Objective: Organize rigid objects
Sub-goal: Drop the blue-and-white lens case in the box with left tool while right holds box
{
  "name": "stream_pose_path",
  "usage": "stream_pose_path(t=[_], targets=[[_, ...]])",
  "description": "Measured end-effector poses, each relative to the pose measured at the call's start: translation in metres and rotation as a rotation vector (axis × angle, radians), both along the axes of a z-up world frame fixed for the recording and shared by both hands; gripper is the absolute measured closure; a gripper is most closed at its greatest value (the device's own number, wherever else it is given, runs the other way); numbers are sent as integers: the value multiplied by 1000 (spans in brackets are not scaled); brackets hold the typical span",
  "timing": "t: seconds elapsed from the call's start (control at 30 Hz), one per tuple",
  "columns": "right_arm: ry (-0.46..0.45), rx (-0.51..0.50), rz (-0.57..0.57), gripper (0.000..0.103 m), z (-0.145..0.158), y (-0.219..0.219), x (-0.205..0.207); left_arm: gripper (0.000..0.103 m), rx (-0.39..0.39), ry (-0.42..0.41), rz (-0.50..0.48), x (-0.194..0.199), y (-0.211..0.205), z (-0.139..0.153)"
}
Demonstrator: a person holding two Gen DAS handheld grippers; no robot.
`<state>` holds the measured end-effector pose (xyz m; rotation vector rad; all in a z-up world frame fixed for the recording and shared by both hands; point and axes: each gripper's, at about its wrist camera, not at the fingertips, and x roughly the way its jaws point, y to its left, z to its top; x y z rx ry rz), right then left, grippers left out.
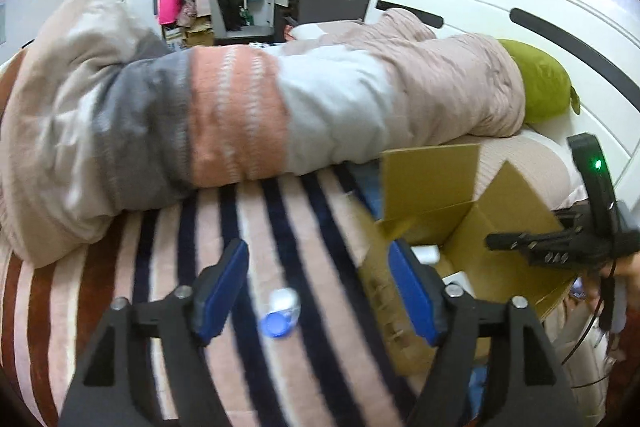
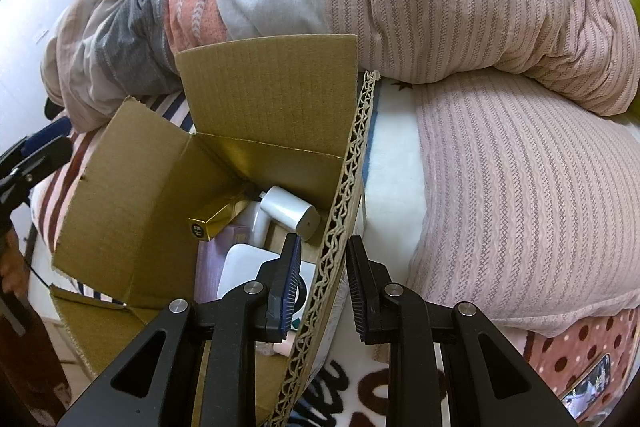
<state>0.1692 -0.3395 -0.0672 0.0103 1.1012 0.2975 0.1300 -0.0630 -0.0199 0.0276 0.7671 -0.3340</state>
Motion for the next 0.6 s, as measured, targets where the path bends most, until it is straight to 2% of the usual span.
stream_pose_path(t=[0.07,0.27,0.37,0.6], targets=[[0,-4,-1,84,0,1,0,26,11,11,10,-2,12,-11],[1,-8,-1,82,0,3,2,26,87,89,25,3,25,-71],[1,-8,-1,82,0,3,2,26,116,128,2,10,22,-102],[4,4,4,82,-1,1,3,26,94,191,18,35,6,-144]])
